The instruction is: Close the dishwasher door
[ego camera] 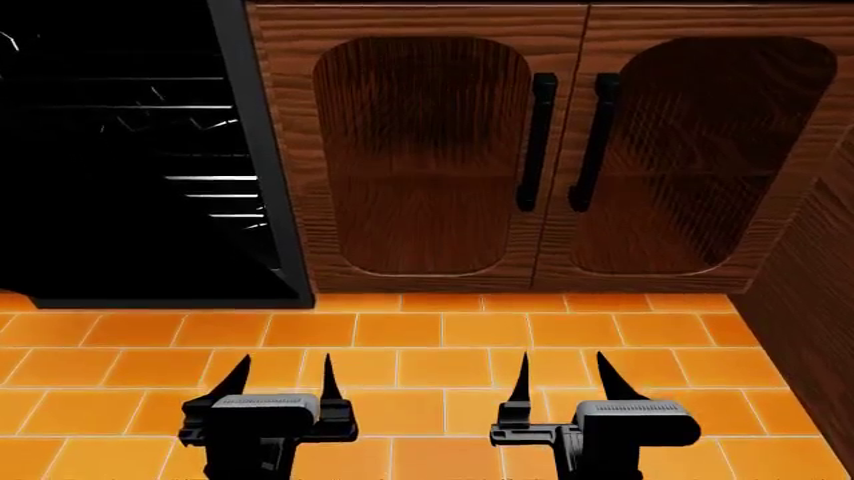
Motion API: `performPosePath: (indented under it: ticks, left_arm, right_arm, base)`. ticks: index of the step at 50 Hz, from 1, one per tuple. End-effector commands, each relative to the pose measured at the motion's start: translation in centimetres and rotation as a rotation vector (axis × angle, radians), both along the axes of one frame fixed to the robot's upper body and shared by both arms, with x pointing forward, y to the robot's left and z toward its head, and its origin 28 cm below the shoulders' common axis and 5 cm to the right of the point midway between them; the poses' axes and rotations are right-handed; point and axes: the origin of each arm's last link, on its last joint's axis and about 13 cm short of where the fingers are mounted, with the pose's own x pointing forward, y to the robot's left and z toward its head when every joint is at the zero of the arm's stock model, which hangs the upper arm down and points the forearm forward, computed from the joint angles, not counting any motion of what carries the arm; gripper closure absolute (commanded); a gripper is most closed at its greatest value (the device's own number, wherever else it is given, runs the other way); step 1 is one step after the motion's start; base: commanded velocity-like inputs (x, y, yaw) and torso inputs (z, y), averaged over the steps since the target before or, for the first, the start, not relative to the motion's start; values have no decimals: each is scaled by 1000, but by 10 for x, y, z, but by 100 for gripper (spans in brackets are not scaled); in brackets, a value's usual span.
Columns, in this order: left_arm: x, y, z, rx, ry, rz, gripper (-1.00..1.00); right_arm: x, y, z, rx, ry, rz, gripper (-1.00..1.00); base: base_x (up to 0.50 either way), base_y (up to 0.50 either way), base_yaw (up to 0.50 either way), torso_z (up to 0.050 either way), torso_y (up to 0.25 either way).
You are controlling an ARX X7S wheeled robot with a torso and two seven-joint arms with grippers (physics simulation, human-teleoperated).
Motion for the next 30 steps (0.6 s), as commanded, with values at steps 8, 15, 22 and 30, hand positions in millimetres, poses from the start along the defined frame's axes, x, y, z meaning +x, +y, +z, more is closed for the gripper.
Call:
performPosePath:
  ticks: [8,15,22,30]
  left_arm:
    - [0,0,1,4,-3,3,-100]
    - [-1,-1,1,7,-3,1,-100]
    - [-1,-1,0,10,-2,-2,-100]
    - [0,-1,0,16,2,-9,-100]
  right_arm:
    - [0,0,1,0,-2,1,-100]
    - [-1,-1,0,3,-3,2,-100]
    - [-1,-1,0,4,-4,3,-100]
    - [0,-1,0,4,-4,4,-100]
  base:
    - [0,0,0,-50,28]
    - [0,0,0,-50,26]
    - [0,0,0,-50,27]
    - [0,0,0,-50,28]
